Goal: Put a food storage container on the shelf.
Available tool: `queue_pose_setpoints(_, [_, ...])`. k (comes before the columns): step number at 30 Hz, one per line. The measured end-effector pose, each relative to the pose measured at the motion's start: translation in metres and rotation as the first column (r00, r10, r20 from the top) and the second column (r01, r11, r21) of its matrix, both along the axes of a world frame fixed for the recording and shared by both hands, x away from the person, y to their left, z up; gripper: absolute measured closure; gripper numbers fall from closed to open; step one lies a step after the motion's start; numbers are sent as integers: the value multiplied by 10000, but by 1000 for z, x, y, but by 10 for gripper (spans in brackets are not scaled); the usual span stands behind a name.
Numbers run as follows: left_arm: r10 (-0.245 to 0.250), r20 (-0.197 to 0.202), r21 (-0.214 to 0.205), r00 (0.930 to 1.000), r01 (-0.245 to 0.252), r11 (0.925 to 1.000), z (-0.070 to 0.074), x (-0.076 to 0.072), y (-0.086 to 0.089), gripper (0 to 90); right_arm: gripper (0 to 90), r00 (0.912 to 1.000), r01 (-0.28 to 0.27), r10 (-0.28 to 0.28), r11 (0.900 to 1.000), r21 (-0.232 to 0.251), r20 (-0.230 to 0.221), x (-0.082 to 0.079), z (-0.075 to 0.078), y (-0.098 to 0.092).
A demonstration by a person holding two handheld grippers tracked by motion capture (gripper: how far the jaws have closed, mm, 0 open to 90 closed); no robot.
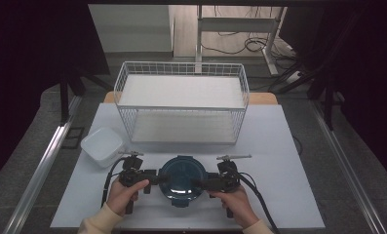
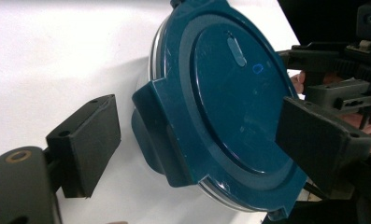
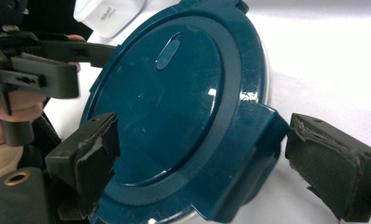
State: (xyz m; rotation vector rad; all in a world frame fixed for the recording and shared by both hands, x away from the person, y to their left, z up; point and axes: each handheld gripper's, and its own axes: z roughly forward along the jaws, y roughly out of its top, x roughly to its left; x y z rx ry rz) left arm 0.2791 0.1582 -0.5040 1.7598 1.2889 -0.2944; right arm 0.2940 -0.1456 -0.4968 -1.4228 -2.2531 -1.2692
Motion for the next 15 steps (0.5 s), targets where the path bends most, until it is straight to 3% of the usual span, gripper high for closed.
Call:
queue_pose_setpoints(7, [-221,-543,-115,9983,215,9997,-7,4,-7,122,98,9975,206,-173,9986,481,-683,3,-8,2])
queue_pose_setpoints(11, [-302,-1198,-733,9923,215,9971,-16,7,-7,124,111,9959,246,-189,9976,640,-887,3,-11,3])
queue_pose_setpoints(15, [-312,-1265,-749,9915,219,9970,-17,6,-8,183,143,9949,304,-246,9978,581,-981,3,-12,4])
